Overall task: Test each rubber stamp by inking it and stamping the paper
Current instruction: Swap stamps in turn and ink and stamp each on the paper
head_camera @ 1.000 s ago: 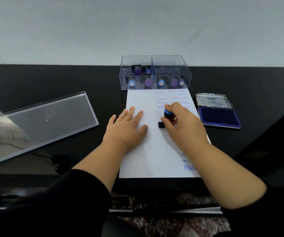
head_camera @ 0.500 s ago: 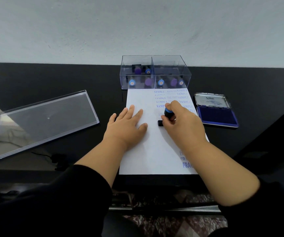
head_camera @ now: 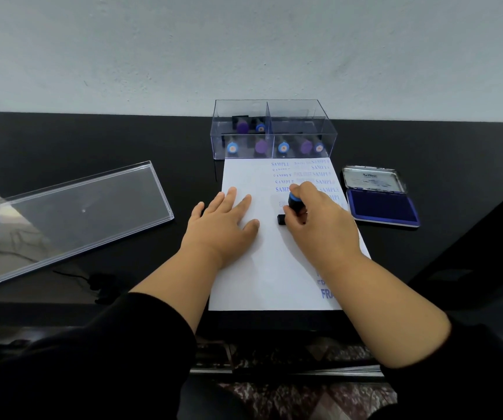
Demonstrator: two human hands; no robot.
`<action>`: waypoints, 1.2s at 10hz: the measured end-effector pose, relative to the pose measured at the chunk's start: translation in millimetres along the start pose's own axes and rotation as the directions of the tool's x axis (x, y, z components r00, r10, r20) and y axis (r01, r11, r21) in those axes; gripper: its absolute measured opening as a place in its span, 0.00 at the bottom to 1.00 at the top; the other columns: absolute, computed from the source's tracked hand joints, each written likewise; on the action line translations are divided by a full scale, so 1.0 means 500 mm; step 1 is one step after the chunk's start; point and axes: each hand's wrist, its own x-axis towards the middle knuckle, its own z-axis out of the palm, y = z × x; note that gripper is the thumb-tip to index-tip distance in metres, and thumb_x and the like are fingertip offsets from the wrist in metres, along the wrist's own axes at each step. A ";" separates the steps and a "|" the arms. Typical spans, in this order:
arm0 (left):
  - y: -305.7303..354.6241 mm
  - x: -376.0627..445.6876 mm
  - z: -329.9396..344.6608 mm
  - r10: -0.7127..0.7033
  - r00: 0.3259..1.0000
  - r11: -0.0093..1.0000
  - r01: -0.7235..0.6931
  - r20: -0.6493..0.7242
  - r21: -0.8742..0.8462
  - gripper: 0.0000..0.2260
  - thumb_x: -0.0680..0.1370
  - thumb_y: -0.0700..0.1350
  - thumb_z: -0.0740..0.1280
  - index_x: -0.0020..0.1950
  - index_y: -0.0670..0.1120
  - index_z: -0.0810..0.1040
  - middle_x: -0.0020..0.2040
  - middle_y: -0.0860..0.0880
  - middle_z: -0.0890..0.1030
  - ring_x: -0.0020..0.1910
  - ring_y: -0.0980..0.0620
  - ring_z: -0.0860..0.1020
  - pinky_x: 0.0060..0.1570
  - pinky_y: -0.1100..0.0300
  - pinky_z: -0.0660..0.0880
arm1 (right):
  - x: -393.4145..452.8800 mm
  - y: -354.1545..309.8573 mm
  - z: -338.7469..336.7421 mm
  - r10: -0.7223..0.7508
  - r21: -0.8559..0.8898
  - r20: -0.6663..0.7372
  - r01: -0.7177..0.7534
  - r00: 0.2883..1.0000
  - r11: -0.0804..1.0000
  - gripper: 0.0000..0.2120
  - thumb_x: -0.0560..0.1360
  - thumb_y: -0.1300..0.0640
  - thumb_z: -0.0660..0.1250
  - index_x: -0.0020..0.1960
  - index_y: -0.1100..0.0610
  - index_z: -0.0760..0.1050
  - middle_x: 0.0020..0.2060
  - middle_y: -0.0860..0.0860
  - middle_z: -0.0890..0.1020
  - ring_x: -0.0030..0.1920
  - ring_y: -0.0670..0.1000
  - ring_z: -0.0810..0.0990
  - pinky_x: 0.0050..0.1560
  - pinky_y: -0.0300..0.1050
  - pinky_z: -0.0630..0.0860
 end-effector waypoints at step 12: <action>0.002 -0.002 0.000 -0.002 1.000 1.000 0.002 -0.006 -0.012 0.24 0.82 0.58 0.47 0.77 0.59 0.47 0.78 0.56 0.42 0.76 0.57 0.42 0.74 0.54 0.38 | 0.024 0.071 -0.043 0.271 0.347 -0.131 -0.212 0.954 0.913 0.12 0.76 0.55 0.66 0.58 0.51 0.72 0.33 0.42 0.73 0.40 0.48 0.74 0.37 0.41 0.67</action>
